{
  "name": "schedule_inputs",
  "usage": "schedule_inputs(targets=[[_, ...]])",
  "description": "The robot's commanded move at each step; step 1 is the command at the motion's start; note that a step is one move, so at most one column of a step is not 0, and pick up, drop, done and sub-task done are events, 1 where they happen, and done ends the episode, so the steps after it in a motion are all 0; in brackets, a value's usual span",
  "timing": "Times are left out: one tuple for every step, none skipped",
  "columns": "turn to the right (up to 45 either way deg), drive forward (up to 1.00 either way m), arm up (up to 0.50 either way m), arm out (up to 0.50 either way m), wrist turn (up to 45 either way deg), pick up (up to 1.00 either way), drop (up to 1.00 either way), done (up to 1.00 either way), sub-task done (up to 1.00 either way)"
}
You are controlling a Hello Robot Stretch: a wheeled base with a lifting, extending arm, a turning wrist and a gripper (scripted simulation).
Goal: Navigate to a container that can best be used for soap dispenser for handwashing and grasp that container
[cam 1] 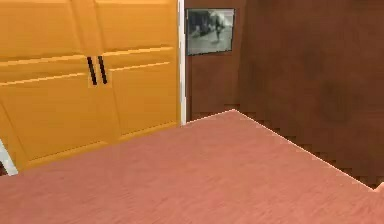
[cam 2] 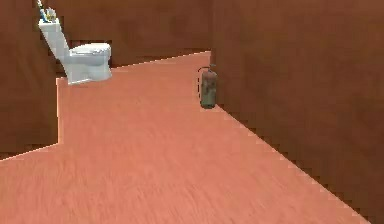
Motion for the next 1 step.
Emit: schedule_inputs(targets=[[-45.0,0.00,0.00,0.00,0.0,0.00,0.00,0.00,0.00]])
